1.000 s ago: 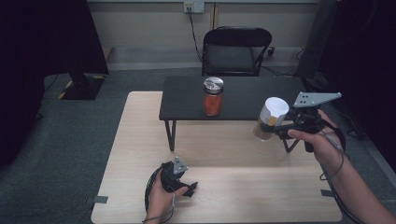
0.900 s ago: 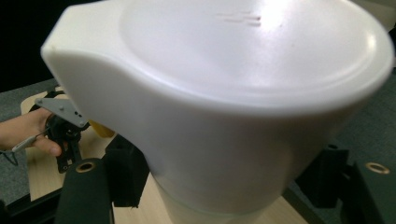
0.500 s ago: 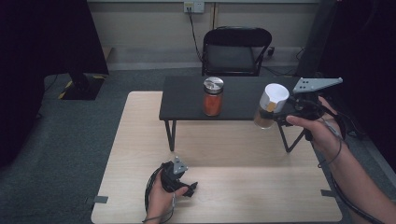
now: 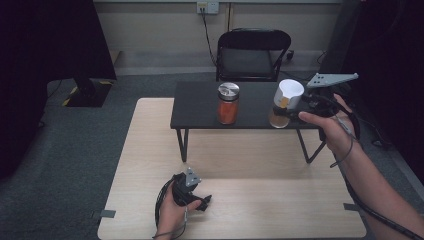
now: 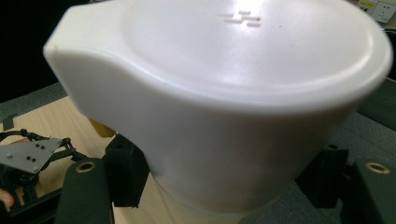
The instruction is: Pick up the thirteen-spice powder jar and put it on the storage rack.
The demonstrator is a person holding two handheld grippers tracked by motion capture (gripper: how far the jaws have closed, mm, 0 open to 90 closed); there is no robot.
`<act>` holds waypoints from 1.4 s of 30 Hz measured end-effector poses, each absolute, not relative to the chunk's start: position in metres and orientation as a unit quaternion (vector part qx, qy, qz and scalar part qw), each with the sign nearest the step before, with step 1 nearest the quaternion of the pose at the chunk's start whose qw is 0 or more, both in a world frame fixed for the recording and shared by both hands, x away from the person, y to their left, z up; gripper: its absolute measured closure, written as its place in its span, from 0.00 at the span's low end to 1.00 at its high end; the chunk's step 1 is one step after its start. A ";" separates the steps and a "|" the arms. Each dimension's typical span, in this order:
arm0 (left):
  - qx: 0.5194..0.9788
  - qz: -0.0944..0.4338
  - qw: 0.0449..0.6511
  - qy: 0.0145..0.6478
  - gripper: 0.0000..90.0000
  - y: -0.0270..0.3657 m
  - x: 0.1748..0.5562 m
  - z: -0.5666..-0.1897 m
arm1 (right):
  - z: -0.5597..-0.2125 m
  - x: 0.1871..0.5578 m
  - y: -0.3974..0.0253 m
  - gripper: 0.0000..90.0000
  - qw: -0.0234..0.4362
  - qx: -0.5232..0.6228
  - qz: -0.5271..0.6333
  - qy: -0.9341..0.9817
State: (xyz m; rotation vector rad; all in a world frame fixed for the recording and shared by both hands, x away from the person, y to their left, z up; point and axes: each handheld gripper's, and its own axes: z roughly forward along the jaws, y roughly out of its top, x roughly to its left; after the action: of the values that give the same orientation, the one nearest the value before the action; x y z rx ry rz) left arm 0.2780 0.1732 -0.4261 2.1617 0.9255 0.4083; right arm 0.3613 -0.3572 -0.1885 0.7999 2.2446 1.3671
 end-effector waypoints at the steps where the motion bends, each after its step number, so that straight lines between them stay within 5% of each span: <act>1: 0.842 0.159 0.369 0.360 0.00 0.173 0.278 -0.426 | -0.189 0.362 -0.356 0.34 0.198 0.288 0.488 0.800; 42: 0.842 0.159 0.368 0.360 0.00 0.173 0.278 -0.426 | -0.198 0.382 -0.334 0.34 0.209 0.308 0.477 0.796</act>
State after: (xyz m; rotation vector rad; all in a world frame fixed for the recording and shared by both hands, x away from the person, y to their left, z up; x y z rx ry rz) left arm 0.2781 0.1732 -0.4261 2.1619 0.9254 0.4086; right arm 0.3824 -0.3344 -0.1976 0.8571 2.2161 1.3262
